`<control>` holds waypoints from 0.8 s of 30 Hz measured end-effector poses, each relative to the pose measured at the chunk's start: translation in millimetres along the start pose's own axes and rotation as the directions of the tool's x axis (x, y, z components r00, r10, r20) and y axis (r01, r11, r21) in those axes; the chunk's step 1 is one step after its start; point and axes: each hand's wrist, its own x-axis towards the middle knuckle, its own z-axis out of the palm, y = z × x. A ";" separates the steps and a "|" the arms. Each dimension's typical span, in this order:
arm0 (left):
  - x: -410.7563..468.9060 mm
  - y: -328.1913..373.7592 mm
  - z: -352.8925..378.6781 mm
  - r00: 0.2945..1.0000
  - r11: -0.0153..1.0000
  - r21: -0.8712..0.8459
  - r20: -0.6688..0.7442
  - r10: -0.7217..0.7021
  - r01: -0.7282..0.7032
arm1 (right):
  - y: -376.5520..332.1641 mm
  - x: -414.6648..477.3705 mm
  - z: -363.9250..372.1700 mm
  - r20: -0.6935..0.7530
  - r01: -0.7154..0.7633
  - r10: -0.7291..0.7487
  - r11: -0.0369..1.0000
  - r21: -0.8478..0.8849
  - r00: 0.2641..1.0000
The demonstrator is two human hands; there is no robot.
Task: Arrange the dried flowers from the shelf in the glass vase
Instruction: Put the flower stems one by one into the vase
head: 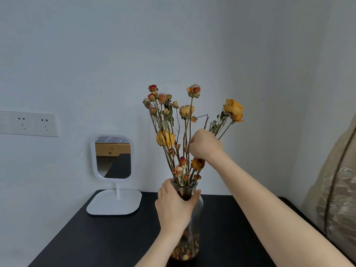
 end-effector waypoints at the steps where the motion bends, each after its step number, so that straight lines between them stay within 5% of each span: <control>1: 0.1 -0.3 0.1 1.000 1.000 -0.001 0.001 0.001 -0.001 | 1.0 -1.1 0.7 0.014 0.002 -0.002 1.000 -0.017 1.000; 12: 0.9 -1.6 1.3 1.000 1.000 0.009 -0.004 0.008 -0.008 | 2.3 -4.5 -1.3 0.021 0.010 -0.008 0.994 -0.111 1.000; 24: 9.8 -7.0 -11.5 0.976 0.977 -0.213 0.212 0.044 0.002 | 44.3 -60.9 -43.6 -0.081 0.092 -0.076 0.975 0.204 0.994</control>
